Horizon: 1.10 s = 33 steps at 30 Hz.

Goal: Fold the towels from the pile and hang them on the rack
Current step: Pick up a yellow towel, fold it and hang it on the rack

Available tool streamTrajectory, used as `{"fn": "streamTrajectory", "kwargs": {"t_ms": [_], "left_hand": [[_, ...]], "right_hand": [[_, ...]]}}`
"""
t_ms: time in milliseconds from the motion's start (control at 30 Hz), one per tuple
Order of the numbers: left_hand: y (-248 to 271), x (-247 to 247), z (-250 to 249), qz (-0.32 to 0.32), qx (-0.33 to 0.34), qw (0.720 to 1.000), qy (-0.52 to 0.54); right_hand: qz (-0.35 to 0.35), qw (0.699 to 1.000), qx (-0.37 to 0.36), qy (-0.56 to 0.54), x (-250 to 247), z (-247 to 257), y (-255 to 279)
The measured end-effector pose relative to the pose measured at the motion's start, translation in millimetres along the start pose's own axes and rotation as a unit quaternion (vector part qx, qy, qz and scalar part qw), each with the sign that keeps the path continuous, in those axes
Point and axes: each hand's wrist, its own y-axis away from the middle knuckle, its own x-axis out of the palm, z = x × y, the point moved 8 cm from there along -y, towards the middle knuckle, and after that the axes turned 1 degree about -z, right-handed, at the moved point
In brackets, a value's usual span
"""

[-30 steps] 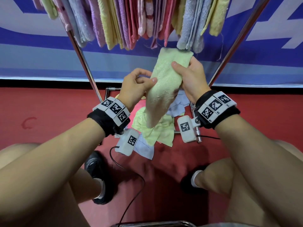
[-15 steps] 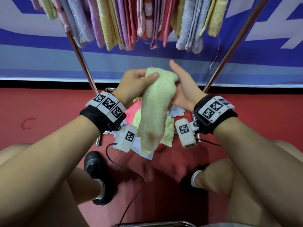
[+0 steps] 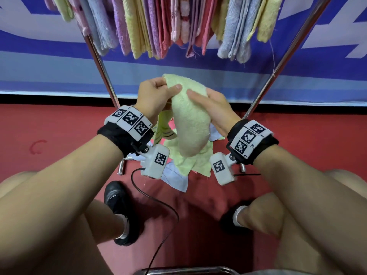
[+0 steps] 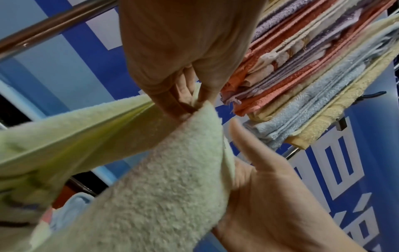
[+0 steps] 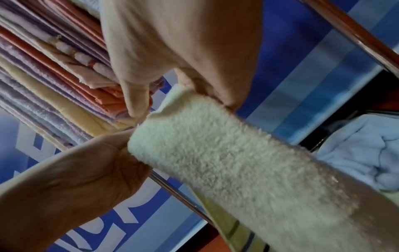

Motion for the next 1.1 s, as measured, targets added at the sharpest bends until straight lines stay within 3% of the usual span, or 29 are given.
{"fn": "streamTrajectory", "kwargs": {"t_ms": [167, 300, 400, 467, 700, 833, 967, 1100], "left_hand": [[1, 4, 7, 0.023, -0.052, 0.998, -0.006], [13, 24, 9, 0.148, -0.135, 0.979, -0.038], [8, 17, 13, 0.103, -0.099, 0.983, -0.119], [4, 10, 18, 0.047, -0.071, 0.991, -0.1], [7, 14, 17, 0.012, -0.004, 0.994, -0.105], [6, 18, 14, 0.045, -0.008, 0.998, -0.033], [8, 25, 13, 0.098, -0.007, 0.994, -0.041], [11, 26, 10, 0.105, -0.003, 0.992, -0.071]], "right_hand": [[-0.005, 0.999, -0.015, -0.038, -2, 2, 1], [-0.036, 0.998, -0.012, -0.057, -9, 2, -4], [-0.088, 0.994, -0.016, -0.061, -18, -1, -7], [-0.113, 0.991, -0.019, -0.062, -22, -2, -7], [-0.137, 0.983, -0.044, -0.114, -25, 3, -4], [-0.124, 0.981, -0.048, -0.142, -27, 7, -5], [-0.115, 0.979, -0.037, -0.167, -28, 9, -4], [-0.1, 0.976, -0.03, -0.193, -27, 13, -1]]}}
